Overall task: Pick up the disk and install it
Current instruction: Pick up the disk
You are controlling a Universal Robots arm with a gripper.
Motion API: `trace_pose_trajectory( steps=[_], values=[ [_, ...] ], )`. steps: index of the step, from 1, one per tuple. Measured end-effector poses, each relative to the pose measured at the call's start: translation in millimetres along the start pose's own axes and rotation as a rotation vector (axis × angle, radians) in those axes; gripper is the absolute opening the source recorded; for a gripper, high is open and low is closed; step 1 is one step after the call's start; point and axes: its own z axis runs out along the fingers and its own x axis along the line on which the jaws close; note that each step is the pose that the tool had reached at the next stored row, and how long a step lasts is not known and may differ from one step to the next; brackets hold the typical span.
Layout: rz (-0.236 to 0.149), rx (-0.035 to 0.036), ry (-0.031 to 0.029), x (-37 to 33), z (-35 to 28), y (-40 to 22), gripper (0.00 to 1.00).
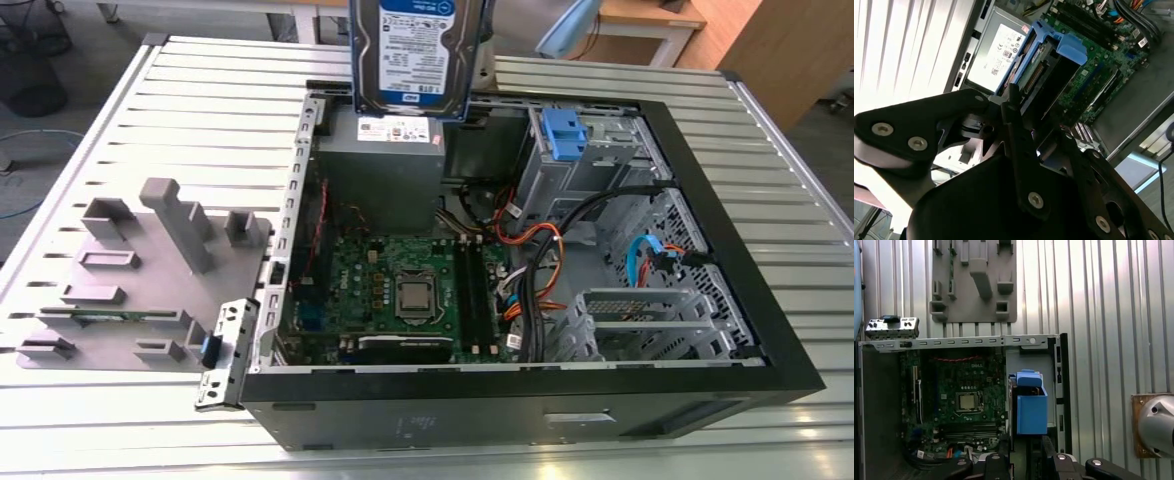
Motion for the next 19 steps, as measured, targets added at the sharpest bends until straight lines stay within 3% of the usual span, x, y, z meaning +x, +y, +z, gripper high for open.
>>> trace_pose_trajectory(
  steps=[19],
  values=[
    [0.000,0.0000,0.0000,-4.9,-0.4,-48.1,0.35]
  ],
)
